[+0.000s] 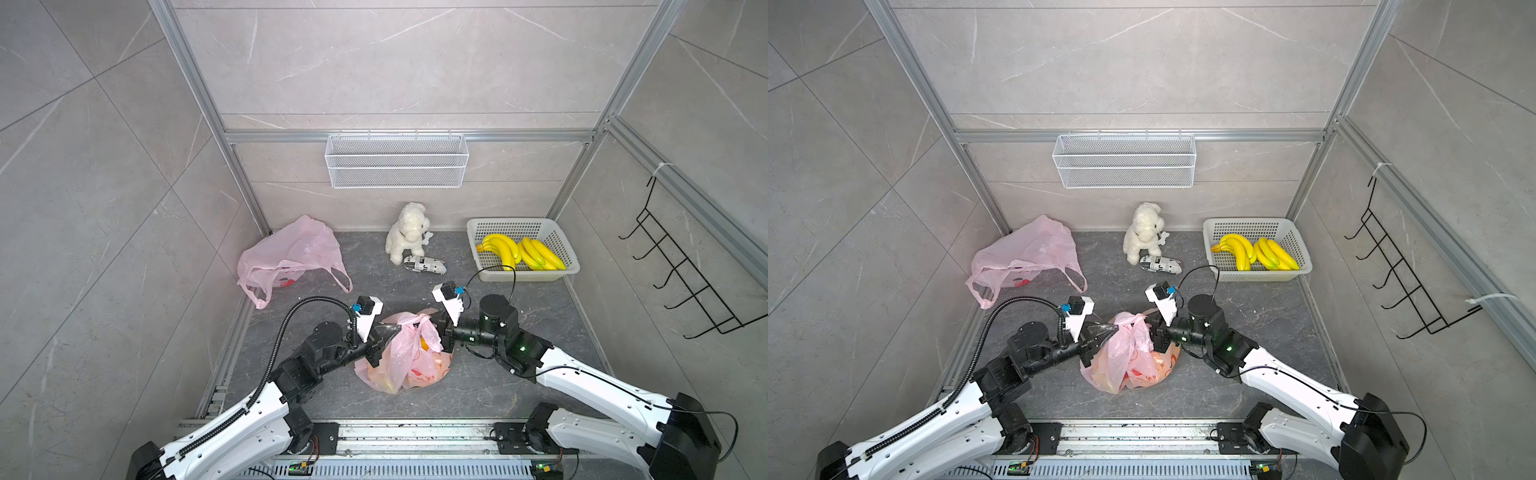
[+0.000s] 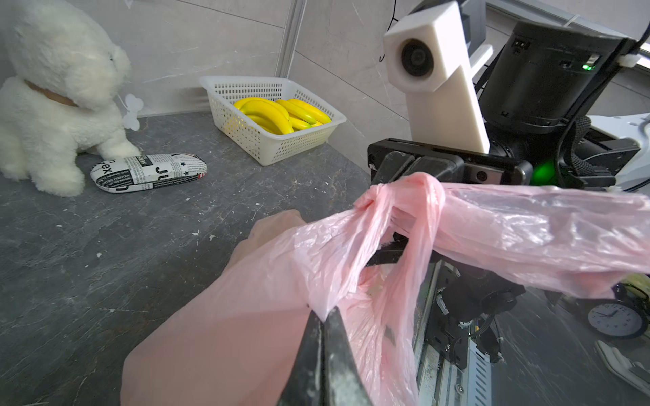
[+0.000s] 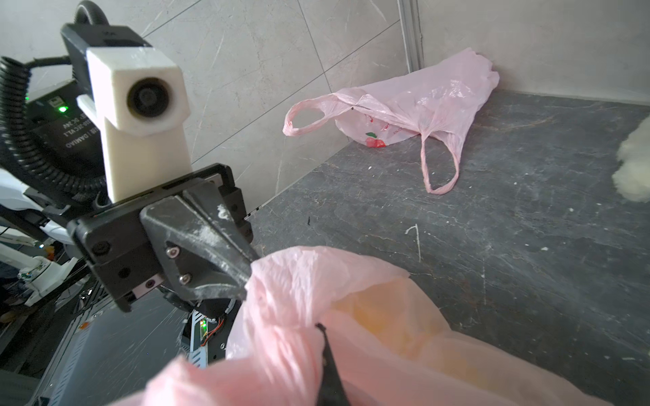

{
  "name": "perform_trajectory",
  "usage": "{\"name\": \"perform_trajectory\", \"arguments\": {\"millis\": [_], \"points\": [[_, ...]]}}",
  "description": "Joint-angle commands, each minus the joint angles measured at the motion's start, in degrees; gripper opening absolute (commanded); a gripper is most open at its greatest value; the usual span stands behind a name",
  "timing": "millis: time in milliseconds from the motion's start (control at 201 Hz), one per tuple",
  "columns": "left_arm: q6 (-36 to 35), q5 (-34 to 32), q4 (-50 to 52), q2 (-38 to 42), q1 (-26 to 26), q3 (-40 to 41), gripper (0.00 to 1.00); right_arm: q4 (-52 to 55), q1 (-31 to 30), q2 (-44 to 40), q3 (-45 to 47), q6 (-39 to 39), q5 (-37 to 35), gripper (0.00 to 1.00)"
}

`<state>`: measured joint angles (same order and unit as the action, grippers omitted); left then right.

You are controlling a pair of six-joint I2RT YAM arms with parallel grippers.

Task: Place the banana into a plastic bag & tie a knot
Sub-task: Cross the plastic bag at the center of the board.

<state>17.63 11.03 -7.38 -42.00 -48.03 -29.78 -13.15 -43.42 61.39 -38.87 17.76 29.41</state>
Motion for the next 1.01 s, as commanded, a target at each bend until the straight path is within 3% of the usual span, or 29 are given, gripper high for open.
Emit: {"name": "perform_trajectory", "arguments": {"millis": [0,244,572,856,1005], "points": [[-1.6,-1.9,2.4,-1.0,-0.1,-1.9,0.0,-2.1,0.1,-0.8,-0.7,-0.2,4.1,0.0],[-1.0,-2.9,2.0,-1.8,-0.1,-2.0,0.0,-6.7,0.1,-0.4,0.1,2.5,3.5,0.0],[-0.2,4.9,-0.5,2.1,-0.1,-0.2,0.0,4.0,0.1,-3.4,-0.7,-3.2,-11.4,0.0],[2.6,16.5,-6.9,-6.7,-2.8,-2.4,0.0,0.0,0.0,-5.3,0.7,-0.6,-18.6,0.0],[1.4,18.9,-7.1,-12.5,-8.1,-6.7,0.0,-1.1,0.0,-4.1,0.2,-0.6,-15.1,0.0]]}}
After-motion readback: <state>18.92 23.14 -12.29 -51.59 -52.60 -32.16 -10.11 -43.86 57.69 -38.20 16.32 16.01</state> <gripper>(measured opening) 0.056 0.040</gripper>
